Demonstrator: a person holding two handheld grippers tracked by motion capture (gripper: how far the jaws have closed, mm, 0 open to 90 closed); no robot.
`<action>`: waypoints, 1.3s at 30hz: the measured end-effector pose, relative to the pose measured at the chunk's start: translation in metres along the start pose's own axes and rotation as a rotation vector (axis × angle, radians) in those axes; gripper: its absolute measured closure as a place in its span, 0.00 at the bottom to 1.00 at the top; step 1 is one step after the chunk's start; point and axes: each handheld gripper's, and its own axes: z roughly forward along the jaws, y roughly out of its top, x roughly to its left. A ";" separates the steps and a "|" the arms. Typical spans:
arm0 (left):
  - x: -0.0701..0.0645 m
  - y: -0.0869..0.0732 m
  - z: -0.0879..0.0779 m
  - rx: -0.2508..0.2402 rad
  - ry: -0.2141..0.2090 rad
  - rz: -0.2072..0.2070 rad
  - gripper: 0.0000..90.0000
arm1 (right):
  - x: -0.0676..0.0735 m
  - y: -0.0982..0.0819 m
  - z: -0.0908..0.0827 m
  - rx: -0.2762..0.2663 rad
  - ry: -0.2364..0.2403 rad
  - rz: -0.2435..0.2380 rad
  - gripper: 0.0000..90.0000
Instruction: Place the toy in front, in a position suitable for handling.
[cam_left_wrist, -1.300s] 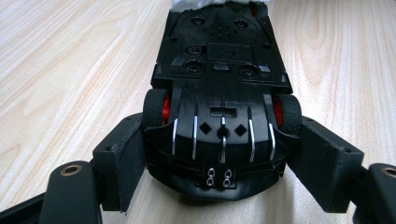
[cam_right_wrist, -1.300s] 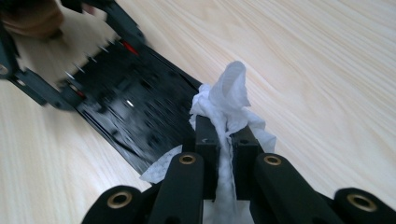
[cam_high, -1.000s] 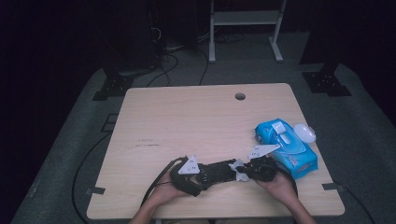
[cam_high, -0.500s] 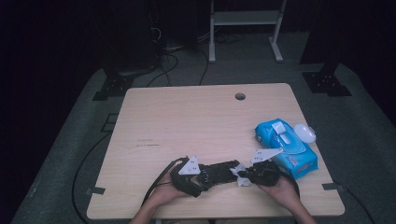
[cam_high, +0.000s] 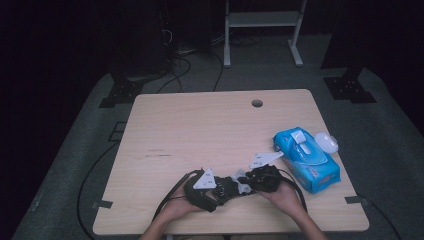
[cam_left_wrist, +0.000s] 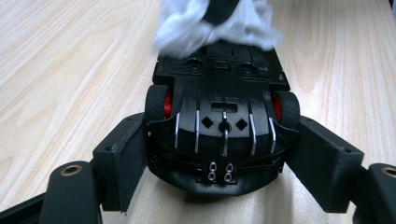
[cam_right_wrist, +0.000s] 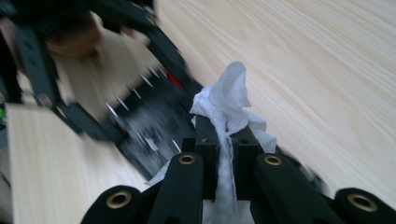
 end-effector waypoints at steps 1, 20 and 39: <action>-0.001 0.000 0.000 -0.002 -0.002 -0.001 0.27 | 0.005 0.006 0.006 -0.007 0.017 -0.015 0.94; 0.006 -0.001 -0.001 -0.030 -0.039 -0.068 0.26 | -0.024 -0.023 -0.017 0.002 -0.043 0.070 0.94; 0.012 -0.002 -0.009 -0.097 -0.090 -0.182 0.20 | -0.009 -0.035 -0.023 0.001 0.006 0.055 0.93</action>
